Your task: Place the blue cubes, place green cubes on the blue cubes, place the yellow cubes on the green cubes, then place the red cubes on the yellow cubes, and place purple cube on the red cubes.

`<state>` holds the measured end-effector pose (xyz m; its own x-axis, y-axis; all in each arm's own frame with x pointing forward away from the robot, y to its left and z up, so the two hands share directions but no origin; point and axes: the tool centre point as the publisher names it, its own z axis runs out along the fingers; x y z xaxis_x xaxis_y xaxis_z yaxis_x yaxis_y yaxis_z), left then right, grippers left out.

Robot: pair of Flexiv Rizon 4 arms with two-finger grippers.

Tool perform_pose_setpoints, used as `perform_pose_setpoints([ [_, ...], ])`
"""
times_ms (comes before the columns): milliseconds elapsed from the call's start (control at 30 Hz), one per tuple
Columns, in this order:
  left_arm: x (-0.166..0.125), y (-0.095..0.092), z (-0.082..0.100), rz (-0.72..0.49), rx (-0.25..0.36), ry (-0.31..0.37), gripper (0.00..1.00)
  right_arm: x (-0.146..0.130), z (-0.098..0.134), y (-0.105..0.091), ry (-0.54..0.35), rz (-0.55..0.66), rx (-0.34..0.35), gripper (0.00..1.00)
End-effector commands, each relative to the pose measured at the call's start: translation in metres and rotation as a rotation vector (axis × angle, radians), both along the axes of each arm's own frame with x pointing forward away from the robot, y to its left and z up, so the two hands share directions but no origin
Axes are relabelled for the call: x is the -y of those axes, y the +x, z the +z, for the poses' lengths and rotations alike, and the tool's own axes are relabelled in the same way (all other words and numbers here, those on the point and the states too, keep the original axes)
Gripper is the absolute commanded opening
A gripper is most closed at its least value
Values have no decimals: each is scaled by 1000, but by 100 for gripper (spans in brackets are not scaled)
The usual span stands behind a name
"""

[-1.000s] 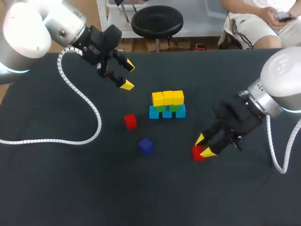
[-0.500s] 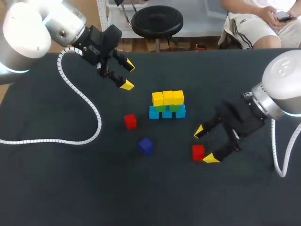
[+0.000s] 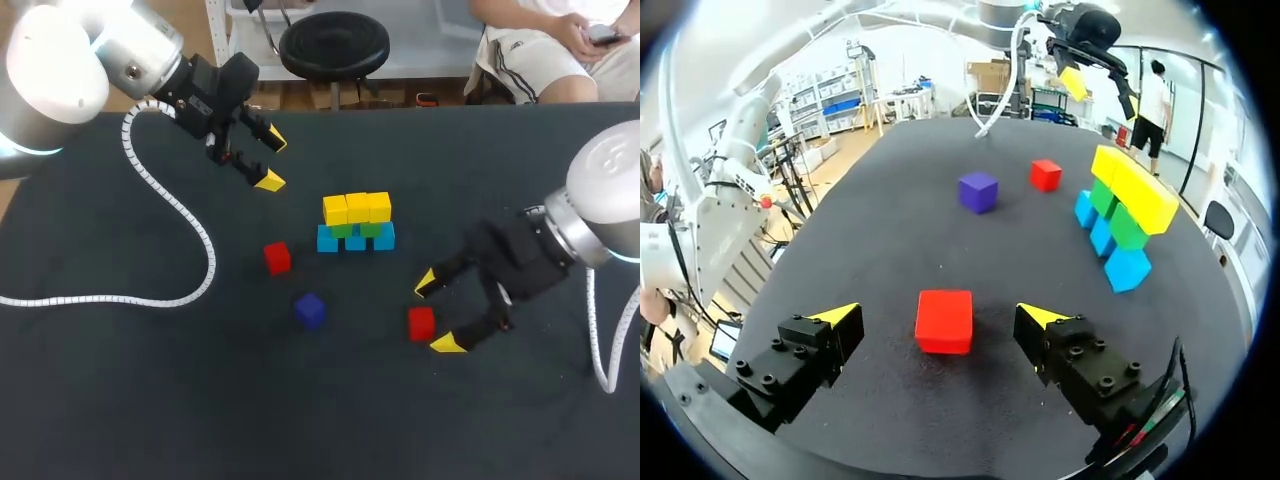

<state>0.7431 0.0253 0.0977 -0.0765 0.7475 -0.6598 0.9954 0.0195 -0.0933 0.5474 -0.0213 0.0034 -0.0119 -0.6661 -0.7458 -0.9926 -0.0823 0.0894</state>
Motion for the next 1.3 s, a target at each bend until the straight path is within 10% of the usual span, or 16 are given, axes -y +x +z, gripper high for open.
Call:
perform_pose_setpoints([
  [33,0,2,0,-3,-4,4,100,-3,-3,6,5,14,-8,100],
  [567,0,2,0,-3,-4,4,100,-3,-10,7,10,10,-22,97],
  [833,0,2,0,-3,-4,4,100,-5,-10,6,10,14,-15,36],
  [900,0,2,0,-3,-4,4,100,-4,-11,6,6,15,-13,0],
  [1300,0,2,0,-3,-4,4,100,0,12,-2,19,37,10,0],
])
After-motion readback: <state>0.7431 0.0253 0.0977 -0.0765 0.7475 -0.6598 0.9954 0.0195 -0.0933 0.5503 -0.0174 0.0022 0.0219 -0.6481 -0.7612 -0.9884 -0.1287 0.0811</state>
